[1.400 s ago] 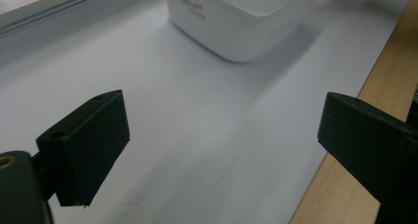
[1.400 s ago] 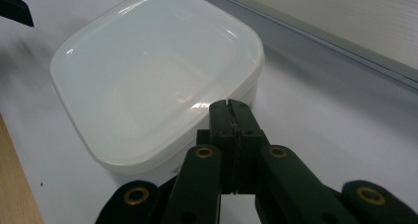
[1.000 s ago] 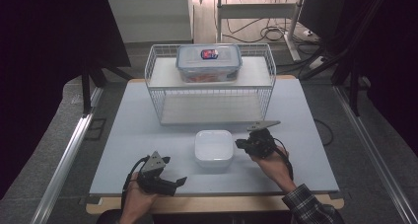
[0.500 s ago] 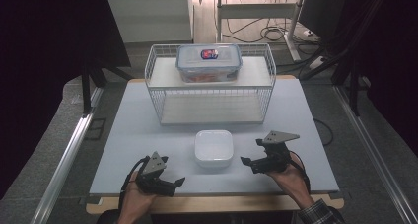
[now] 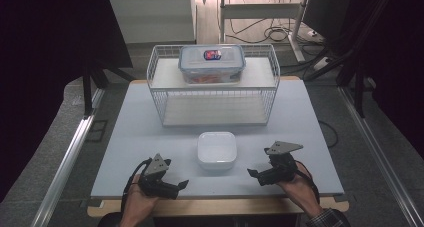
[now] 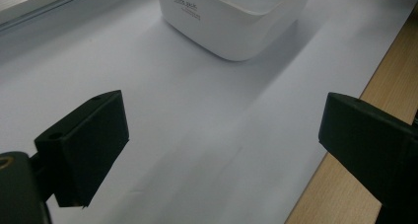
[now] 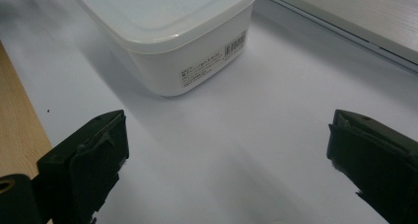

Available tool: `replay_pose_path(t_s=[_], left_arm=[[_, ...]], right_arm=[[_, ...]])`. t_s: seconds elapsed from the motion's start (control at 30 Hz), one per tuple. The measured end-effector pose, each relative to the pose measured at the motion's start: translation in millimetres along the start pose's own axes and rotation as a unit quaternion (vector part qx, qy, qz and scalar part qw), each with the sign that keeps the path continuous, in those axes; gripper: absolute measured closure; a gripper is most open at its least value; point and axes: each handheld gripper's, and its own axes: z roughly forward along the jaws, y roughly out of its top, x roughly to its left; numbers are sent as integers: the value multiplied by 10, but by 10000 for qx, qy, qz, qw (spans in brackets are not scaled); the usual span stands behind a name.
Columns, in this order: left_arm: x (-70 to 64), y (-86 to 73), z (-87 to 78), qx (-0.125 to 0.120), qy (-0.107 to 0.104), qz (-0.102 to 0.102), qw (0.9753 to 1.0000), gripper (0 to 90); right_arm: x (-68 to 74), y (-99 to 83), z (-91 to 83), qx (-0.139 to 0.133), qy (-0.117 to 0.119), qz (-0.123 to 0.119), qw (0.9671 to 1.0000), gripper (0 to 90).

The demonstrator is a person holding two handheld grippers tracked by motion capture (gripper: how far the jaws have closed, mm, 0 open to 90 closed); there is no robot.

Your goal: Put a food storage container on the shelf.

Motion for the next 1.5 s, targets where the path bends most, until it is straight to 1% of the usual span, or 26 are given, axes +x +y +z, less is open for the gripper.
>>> replay_pose_path(t_s=[0.1, 0.37, 0.4, 0.47, 0.5, 0.6, 0.67, 0.73, 0.77, 0.8, 0.9, 0.93, 1.0, 1.1, 1.13, 1.17, 1.23, 1.27, 1.37, 1.5], left_arm=[[1, 1, 7, 39, -53, -44, 10000, 47], [3, 22, 1, 45, -146, -112, 9998, 49], [5, 35, 3, 31, -182, -183, 9997, 49], [23, 76, 11, -48, -310, -392, 9987, 63], [36, 105, 18, -72, -345, -451, 9984, 67], [81, 215, 38, -97, -338, -469, 9983, 85], [125, 276, 44, -104, -422, -516, 9977, 133], [173, 346, 60, -164, -494, -584, 9969, 168], [200, 380, 79, -151, -543, -608, 9966, 170], [223, 411, 104, -118, -605, -647, 9960, 166], [287, 515, 187, -45, -634, -673, 9957, 148], [305, 550, 215, -24, -690, -673, 9953, 150], [322, 621, 267, -29, -780, -622, 9950, 168], [313, 717, 355, 19, -751, -502, 9959, 173], [313, 741, 385, 18, -765, -497, 9958, 173], [317, 762, 412, 16, -780, -501, 9957, 171], [325, 797, 466, -10, -789, -527, 9955, 167], [331, 814, 490, 2, -793, -531, 9954, 163], [350, 854, 572, 33, -807, -541, 9953, 156], [367, 872, 666, 76, -842, -612, 9945, 156]], right_arm=[[-8, 2, 3, 2, 0, -20, 10000, 25], [-31, 6, 12, 61, 21, -12, 10000, 26], [-38, 13, 9, 51, 25, -21, 10000, 26], [-51, 39, 9, 19, 87, 59, 9999, 25], [-61, 59, 16, 17, 98, 78, 9999, 24], [-92, 132, 63, 14, 131, 20, 9999, 23], [-125, 179, 88, -31, 225, 125, 9997, 24], [-154, 221, 105, -125, 341, 280, 9989, 24], [-161, 241, 112, -151, 354, 349, 9986, 24], [-169, 260, 121, -159, 363, 359, 9986, 23], [-170, 324, 148, -200, 306, 420, 9984, 17], [-171, 342, 162, -221, 323, 432, 9983, 11], [-165, 379, 201, -162, 331, 388, 9986, 9], [-143, 438, 268, -113, 289, 274, 9991, 15], [-138, 460, 291, -73, 279, 263, 9992, 23], [-138, 481, 312, -17, 262, 256, 9993, 32], [-135, 525, 343, 72, 335, 311, 9989, 45], [-130, 546, 356, 86, 367, 333, 9987, 57], [-125, 604, 397, 103, 375, 300, 9988, 96], [-133, 671, 476, 134, 458, 343, 9983, 124]])
